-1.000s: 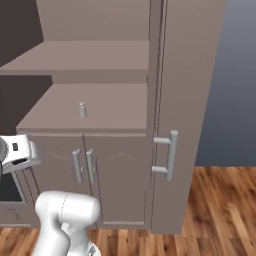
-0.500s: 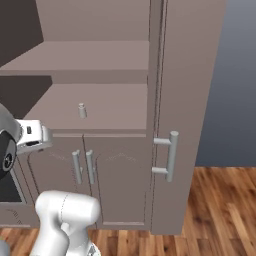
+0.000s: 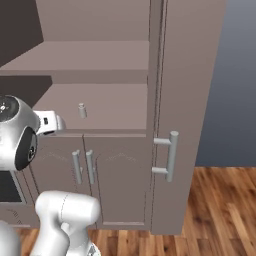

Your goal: Collect the turmeric, ketchup, and shaker from the cabinet and place them next to the stove.

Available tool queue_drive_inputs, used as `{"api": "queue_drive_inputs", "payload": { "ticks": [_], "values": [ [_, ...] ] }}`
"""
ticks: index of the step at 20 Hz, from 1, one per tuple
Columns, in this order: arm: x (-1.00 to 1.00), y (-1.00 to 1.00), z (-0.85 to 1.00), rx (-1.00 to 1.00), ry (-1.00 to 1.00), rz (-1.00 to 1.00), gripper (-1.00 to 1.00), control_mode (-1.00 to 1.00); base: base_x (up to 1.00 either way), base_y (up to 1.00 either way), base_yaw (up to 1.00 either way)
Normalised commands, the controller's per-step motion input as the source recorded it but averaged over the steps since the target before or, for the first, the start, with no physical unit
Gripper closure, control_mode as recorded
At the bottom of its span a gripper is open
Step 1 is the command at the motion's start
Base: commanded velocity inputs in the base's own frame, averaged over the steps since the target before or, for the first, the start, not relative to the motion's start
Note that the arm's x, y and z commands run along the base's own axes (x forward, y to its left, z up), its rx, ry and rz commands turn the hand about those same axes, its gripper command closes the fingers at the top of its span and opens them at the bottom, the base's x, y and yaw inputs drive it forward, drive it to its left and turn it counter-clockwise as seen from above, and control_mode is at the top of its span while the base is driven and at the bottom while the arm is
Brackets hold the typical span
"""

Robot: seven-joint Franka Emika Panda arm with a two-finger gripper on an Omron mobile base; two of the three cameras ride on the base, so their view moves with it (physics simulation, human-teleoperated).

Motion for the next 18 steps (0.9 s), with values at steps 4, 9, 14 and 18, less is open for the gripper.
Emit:
{"api": "queue_drive_inputs", "payload": {
  "ticks": [4,9,14,18],
  "values": [
    [0.56,0.11,0.00,0.02,-0.09,-0.05,-1.00,-1.00,0.00,0.00,0.00],
    [0.49,0.20,0.00,0.03,-0.08,-0.07,-1.00,-1.00,0.00,0.00,0.00],
    [0.45,0.03,-0.03,0.06,-0.09,-0.02,-1.00,-1.00,0.00,0.00,0.00],
    [0.34,0.00,-0.11,0.07,-0.11,0.00,-1.00,-1.00,0.00,0.00,0.00]
  ]
}}
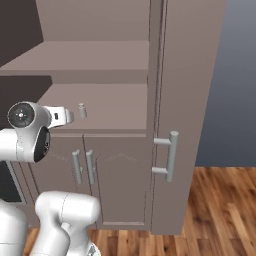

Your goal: Collect the turmeric, ketchup, and shaker from the cabinet and place them next to the stove.

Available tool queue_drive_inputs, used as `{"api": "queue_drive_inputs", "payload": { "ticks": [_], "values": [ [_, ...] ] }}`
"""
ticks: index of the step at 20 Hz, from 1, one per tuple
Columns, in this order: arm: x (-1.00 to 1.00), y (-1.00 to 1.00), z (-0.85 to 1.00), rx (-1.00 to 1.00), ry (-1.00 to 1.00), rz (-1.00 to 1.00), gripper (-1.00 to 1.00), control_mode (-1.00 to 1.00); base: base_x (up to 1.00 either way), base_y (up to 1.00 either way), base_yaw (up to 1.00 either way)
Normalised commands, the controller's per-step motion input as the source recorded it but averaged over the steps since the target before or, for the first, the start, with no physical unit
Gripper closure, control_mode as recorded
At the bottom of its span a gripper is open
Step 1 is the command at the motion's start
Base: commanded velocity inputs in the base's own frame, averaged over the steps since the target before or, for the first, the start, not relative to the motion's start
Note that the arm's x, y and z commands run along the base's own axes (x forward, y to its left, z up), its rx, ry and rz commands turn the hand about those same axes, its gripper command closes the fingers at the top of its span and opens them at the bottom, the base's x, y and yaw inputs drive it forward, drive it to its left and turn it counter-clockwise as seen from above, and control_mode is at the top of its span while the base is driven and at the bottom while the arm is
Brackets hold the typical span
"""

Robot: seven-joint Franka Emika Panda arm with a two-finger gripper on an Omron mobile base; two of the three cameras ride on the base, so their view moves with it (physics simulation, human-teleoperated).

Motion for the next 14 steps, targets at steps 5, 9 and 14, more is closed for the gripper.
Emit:
{"api": "queue_drive_inputs", "payload": {
  "ticks": [5,9,14],
  "values": [
    [0.17,0.00,-0.09,0.02,-0.06,0.00,-1.00,-1.00,0.00,0.00,0.00],
    [0.07,0.00,-0.02,0.00,0.00,0.00,-1.00,-1.00,0.00,0.00,0.00],
    [0.19,0.00,-0.03,0.00,0.00,0.00,-1.00,-1.00,0.00,0.00,0.00]
  ]
}}
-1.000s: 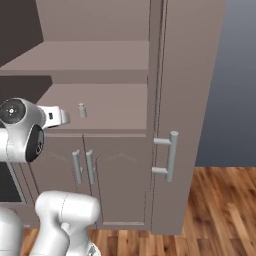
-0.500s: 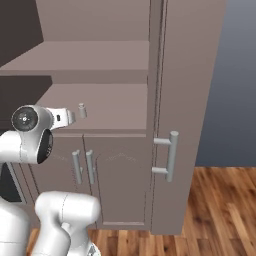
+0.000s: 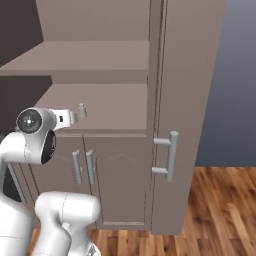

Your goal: Collect the turmeric, ketchup, and shaker from the cabinet and place them next to the stove.

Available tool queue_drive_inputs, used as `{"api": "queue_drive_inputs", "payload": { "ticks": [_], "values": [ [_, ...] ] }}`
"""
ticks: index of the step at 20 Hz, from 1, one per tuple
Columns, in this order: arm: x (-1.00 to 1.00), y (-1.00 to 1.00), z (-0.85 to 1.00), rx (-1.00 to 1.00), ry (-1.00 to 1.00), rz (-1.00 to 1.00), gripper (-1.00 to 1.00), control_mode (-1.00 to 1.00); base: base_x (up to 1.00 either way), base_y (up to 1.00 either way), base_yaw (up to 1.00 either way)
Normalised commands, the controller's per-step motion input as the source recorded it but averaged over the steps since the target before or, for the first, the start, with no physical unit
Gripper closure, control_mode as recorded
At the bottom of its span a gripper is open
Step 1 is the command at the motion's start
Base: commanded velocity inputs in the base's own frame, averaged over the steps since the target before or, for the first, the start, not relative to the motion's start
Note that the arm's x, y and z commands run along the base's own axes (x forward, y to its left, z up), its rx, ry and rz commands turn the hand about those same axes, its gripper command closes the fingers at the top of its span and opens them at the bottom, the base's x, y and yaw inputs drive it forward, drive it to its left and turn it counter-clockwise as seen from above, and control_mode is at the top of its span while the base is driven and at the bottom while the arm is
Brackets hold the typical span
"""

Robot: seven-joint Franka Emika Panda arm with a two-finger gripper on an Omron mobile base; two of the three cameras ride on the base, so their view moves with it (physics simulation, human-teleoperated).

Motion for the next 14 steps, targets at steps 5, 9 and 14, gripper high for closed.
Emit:
{"api": "queue_drive_inputs", "payload": {
  "ticks": [5,9,14],
  "values": [
    [0.26,0.00,-0.11,0.00,0.00,0.00,-1.00,-1.00,0.00,0.00,0.00],
    [0.30,0.00,-0.12,0.00,0.00,0.00,-1.00,-1.00,0.00,0.00,0.00],
    [0.35,0.00,-0.08,0.04,0.00,0.00,-1.00,-1.00,0.00,0.00,0.00]
  ]
}}
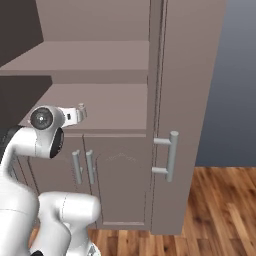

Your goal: Collect the turmeric, ketchup, and shaker from the cabinet and place them next to the stove.

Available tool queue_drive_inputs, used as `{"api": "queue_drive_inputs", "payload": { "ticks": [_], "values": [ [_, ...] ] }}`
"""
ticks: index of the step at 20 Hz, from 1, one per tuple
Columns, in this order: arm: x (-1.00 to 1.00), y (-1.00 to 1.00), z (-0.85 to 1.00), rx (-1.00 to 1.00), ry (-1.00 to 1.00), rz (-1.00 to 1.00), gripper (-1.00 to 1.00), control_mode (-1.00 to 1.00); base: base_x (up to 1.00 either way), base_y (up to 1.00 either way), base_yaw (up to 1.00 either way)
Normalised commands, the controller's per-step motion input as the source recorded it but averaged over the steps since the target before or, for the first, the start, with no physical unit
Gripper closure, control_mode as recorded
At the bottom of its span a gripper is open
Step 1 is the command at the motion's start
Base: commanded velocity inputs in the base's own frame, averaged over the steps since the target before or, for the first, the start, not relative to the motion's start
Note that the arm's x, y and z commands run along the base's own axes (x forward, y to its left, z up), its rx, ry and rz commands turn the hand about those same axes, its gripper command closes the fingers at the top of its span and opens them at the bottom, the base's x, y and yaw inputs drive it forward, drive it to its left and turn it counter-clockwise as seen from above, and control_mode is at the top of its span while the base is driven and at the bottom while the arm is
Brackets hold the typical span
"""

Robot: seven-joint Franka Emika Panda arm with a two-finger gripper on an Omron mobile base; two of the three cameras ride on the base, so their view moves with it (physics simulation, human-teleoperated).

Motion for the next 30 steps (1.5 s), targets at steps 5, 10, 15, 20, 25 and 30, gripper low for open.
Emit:
{"api": "queue_drive_inputs", "payload": {
  "ticks": [5,10,15,20,25,30],
  "values": [
    [0.34,-0.02,-0.01,0.06,0.00,0.00,-1.00,-1.00,0.00,0.00,0.00],
    [0.39,0.00,-0.09,0.03,-0.01,0.00,-1.00,-1.00,0.00,0.00,0.00],
    [0.33,-0.03,-0.08,0.01,0.02,0.00,-1.00,-1.00,0.00,0.00,0.00],
    [0.07,-0.12,-0.09,0.00,0.00,0.01,-1.00,-1.00,0.00,0.00,0.00],
    [0.24,-0.01,0.00,0.00,0.00,0.00,-1.00,-1.00,0.00,0.00,0.00],
    [0.35,0.00,0.00,0.02,-0.01,0.00,-1.00,-1.00,0.00,0.00,0.00]
  ]
}}
